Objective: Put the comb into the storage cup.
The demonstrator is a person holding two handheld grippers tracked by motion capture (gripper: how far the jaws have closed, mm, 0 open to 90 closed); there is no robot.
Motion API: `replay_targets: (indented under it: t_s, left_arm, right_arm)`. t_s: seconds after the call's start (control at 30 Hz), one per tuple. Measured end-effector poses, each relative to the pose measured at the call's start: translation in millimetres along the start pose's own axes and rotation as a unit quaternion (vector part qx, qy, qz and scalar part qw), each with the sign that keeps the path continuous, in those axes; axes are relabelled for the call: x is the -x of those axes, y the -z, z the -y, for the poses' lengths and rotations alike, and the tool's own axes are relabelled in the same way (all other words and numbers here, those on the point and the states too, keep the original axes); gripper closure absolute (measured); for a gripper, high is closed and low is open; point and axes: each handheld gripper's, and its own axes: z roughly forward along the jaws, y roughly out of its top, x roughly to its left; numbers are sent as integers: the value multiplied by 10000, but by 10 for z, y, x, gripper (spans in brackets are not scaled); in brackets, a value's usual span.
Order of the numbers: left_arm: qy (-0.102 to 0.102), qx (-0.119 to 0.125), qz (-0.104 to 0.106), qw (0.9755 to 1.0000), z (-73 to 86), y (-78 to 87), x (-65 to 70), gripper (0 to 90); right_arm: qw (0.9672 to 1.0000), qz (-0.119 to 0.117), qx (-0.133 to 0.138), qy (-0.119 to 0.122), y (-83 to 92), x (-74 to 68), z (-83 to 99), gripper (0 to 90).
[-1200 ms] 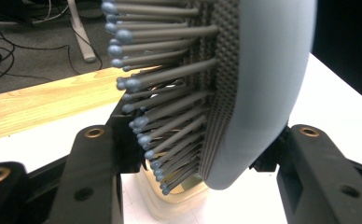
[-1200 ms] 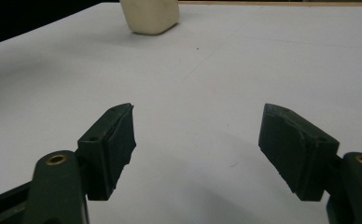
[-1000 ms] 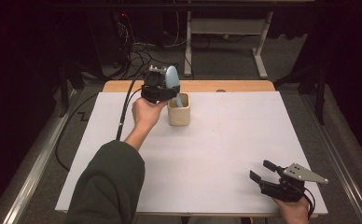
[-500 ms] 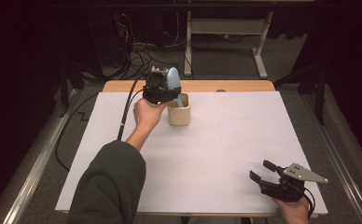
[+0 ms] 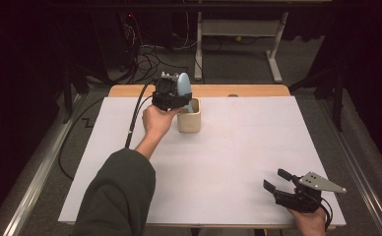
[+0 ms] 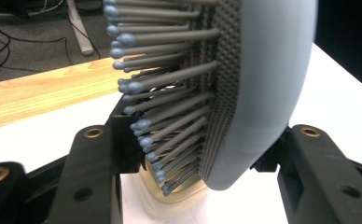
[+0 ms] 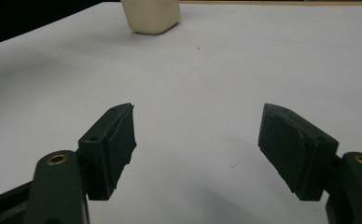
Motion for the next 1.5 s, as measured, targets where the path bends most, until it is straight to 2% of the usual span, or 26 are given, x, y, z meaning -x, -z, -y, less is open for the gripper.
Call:
replay_targets:
  t_s: [1.5]
  left_arm:
    - [-18, -111, -11, 9999, 75, -102, -6, 487]
  right_arm:
    - [10000, -24, -10, 13, -3, -1, 0, 278]
